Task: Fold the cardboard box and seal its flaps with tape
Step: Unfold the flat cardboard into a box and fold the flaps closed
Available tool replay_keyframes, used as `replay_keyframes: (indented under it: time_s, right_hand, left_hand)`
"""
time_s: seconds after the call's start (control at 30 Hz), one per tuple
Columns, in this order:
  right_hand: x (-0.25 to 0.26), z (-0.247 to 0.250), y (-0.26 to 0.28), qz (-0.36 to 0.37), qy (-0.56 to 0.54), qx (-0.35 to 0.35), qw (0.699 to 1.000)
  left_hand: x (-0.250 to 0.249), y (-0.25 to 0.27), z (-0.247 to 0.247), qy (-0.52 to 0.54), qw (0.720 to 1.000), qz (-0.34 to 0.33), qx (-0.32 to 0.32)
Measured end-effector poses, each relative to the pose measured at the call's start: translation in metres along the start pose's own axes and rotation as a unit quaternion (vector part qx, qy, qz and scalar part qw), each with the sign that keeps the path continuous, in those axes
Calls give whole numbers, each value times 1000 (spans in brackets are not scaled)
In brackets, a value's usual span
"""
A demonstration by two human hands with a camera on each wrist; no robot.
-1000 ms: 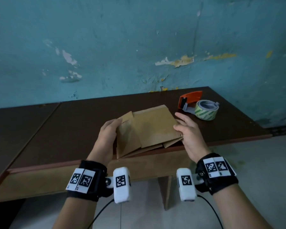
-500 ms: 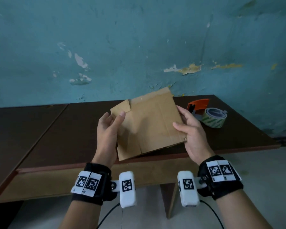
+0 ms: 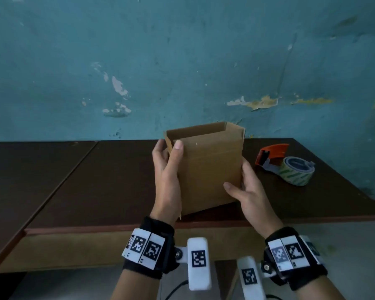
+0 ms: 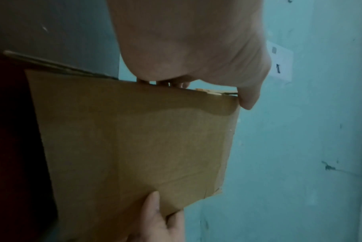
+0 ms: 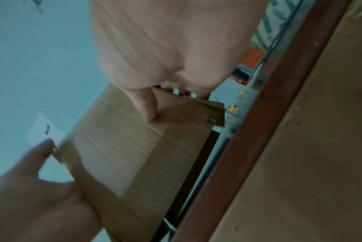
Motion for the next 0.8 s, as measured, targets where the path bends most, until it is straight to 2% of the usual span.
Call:
replay_keyframes:
  time_s: [0.1, 0.23, 0.3, 0.4, 0.63, 0.73, 0.8]
  right_hand:
    - [-3, 4, -1, 7, -3, -21, 1000]
    - [3, 11, -2, 50, -5, -70, 996]
    - [6, 12, -3, 70, -3, -76, 995]
    - [4, 10, -4, 82, -15, -71, 994]
    - [-2, 8, 2, 101, 24, -36, 994]
    - [-3, 10, 4, 105, 54, -25, 993]
    - [-3, 11, 4, 102, 72, -15, 992]
  left_hand:
    - [3, -2, -8, -42, 999, -9, 19]
    - [-2, -5, -11, -61, 998, -27, -5]
    - [-3, -7, -12, -70, 997, -15, -12]
    - [-3, -11, -13, -76, 997, -1, -9]
    - [-3, -9, -11, -105, 994, -35, -21]
    - [-8, -8, -10, -99, 995, -19, 9]
    - [-12, -9, -8, -115, 992, -32, 27]
Point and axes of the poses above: each hand's wrist, its own y-axis away from the middle knuckle, its own z-axis out of the back of the hand, x = y × z, the point moved 4 cm from there along -y, towards the middle knuckle, and after that the axes turned 10 degrees about z, right-handed, at the moved point
